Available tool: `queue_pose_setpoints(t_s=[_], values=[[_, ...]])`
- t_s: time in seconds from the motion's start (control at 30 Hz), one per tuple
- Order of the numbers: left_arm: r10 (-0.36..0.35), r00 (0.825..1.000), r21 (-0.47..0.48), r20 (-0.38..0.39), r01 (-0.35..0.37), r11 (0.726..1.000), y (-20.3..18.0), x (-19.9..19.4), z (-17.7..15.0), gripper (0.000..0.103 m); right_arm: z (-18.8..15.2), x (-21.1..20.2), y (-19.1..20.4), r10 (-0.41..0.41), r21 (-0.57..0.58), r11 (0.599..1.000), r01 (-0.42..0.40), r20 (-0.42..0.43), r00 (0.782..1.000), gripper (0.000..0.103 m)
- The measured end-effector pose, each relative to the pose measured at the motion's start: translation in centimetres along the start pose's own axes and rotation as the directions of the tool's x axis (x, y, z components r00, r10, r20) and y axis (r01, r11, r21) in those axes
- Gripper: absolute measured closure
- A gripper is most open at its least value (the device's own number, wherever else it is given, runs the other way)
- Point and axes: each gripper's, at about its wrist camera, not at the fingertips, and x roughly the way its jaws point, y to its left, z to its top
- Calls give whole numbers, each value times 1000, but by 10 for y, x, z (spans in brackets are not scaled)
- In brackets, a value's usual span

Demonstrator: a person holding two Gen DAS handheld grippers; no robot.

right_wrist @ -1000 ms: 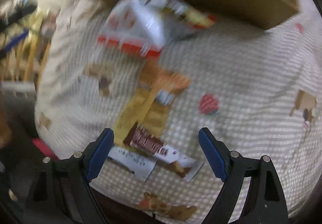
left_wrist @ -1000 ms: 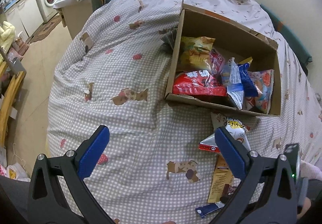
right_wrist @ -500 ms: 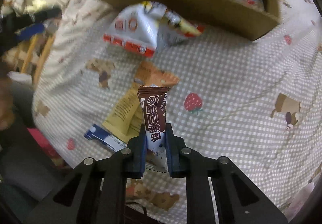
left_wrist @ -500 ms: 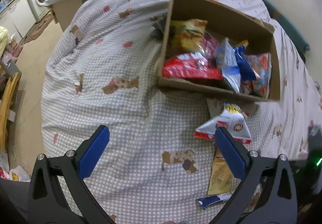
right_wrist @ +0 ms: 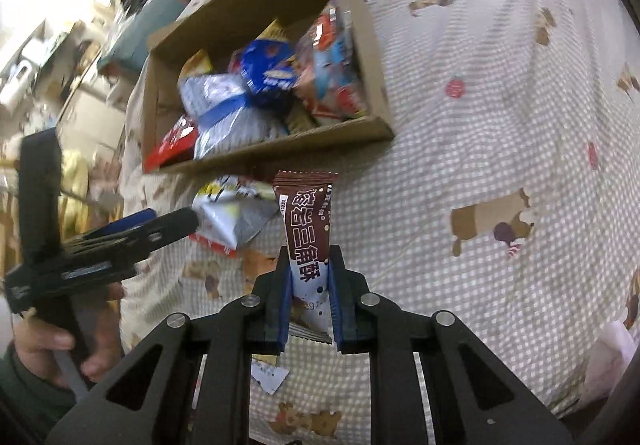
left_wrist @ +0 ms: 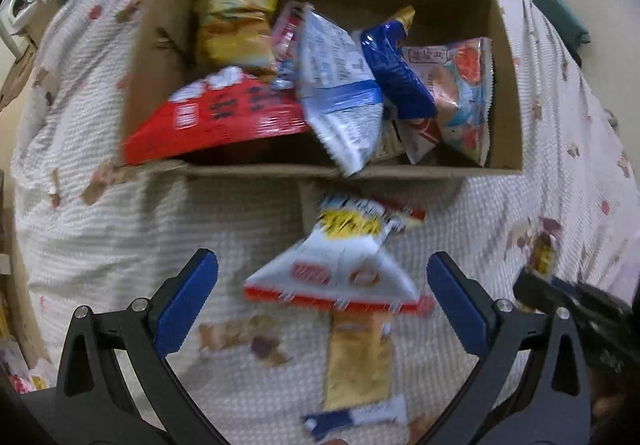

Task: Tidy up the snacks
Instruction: 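Grasp the white-and-yellow Oyels bag with the left tool while the right tool lifts the chocolate bar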

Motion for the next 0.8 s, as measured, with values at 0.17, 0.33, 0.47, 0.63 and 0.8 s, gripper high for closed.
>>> queue_pose_setpoints(t_s=[0.17, 0.33, 0.47, 0.63, 0.8], values=[[7, 997, 13, -72, -6, 1000, -13, 32, 8, 2, 4, -11, -9, 13, 24, 1000, -14, 13, 1000, 86], [48, 992, 40, -116, -44, 998, -13, 48, 6, 45, 2, -10, -12, 36, 28, 999, -37, 11, 999, 86], [68, 993, 31, -101, -66, 997, -6, 43, 2, 63, 4, -8, -5, 50, 14, 999, -50, 14, 999, 86], [86, 994, 49, -65, -83, 995, -4, 23, -10, 67, 5, -4, -1, 43, 5, 999, -43, 10, 999, 86], [122, 992, 41, -14, -121, 992, 4, -3, -29, 67, 3, -3, 3, 40, -3, 999, -40, 8, 999, 86]])
